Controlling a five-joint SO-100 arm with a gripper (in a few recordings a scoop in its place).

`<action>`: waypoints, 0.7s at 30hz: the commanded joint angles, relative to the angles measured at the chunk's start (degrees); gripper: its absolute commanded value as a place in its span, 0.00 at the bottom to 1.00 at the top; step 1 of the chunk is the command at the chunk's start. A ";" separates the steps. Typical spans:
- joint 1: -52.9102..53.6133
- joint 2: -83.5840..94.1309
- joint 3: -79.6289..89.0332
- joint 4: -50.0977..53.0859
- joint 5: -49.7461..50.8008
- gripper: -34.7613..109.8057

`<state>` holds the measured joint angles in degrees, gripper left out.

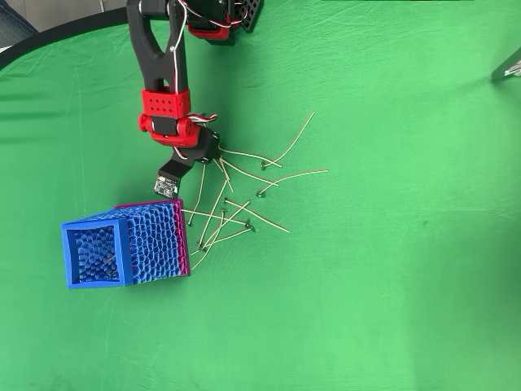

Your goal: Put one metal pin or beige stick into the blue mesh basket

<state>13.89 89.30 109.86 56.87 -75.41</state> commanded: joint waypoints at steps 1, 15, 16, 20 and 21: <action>0.53 0.09 -2.46 0.26 -0.62 0.33; 0.53 0.18 -2.20 -0.44 -0.53 0.25; 0.53 0.44 -2.11 -0.62 -0.35 0.25; -0.35 2.90 -2.11 -0.62 1.93 0.25; -0.88 3.87 -2.11 -0.35 2.99 0.25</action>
<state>14.15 89.21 109.42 56.69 -74.27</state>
